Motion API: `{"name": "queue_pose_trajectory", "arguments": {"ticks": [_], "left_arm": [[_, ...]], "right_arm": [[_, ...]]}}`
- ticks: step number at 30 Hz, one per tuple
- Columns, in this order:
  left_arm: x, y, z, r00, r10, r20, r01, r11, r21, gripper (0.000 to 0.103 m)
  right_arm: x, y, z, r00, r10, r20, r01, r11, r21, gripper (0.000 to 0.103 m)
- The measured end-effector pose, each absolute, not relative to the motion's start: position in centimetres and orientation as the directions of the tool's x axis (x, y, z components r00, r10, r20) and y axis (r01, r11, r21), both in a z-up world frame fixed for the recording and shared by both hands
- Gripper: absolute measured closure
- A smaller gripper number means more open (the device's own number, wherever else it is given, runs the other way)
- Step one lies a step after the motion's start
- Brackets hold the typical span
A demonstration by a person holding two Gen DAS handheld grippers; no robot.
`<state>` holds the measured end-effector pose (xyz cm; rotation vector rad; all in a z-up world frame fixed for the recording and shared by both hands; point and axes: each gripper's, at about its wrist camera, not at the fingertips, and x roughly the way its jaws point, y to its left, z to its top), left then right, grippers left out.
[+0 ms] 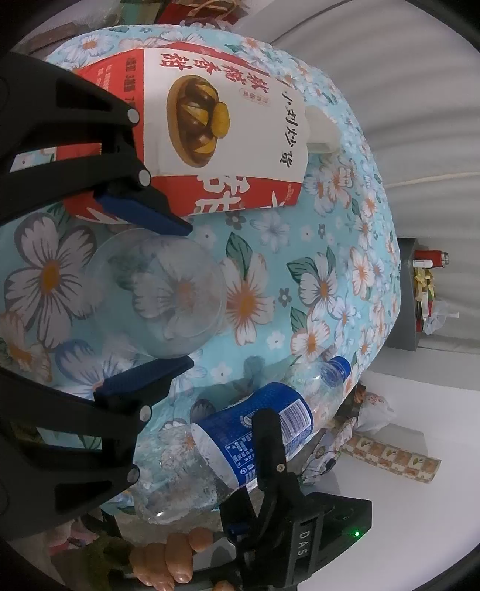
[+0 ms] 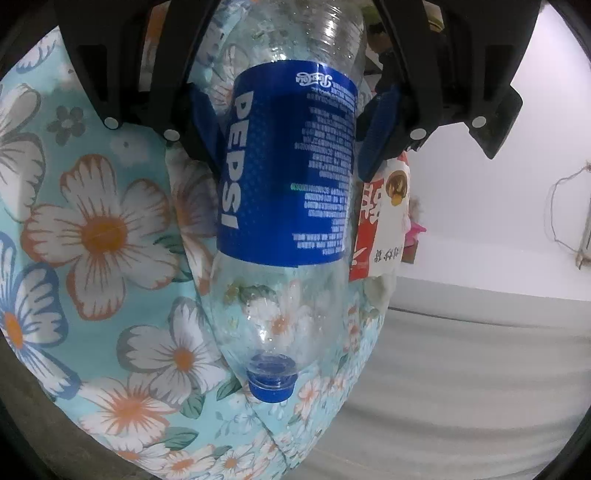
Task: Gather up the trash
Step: 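Lift the Pepsi bottle with the right gripper while the left gripper hovers over a clear cup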
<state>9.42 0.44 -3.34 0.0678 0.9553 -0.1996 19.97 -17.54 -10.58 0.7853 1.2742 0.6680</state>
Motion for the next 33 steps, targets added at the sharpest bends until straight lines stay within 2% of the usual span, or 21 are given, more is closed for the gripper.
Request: {"name": "queue_pose_trajectory", "arguments": {"ticks": [4, 11, 33], "left_arm": [[9.3, 0.2, -3.3, 0.568, -0.128, -0.813, 0.202, 0.979, -0.014, 0.041], [9.2, -0.1, -3.2, 0.581, -0.113, -0.806, 0.212, 0.977, 0.016, 0.041], [8.5, -0.6, -2.6, 0.612, -0.092, -0.785, 0.218, 0.974, 0.055, 0.042]], "right_arm": [[20.1, -17.5, -10.5, 0.181, 0.807, -0.563, -0.007, 0.573, 0.819, 0.035], [20.1, -18.2, -10.9, 0.183, 0.808, -0.559, 0.007, 0.568, 0.823, 0.043], [19.1, -18.7, -10.4, 0.204, 0.819, -0.536, -0.035, 0.554, 0.832, 0.045]]}}
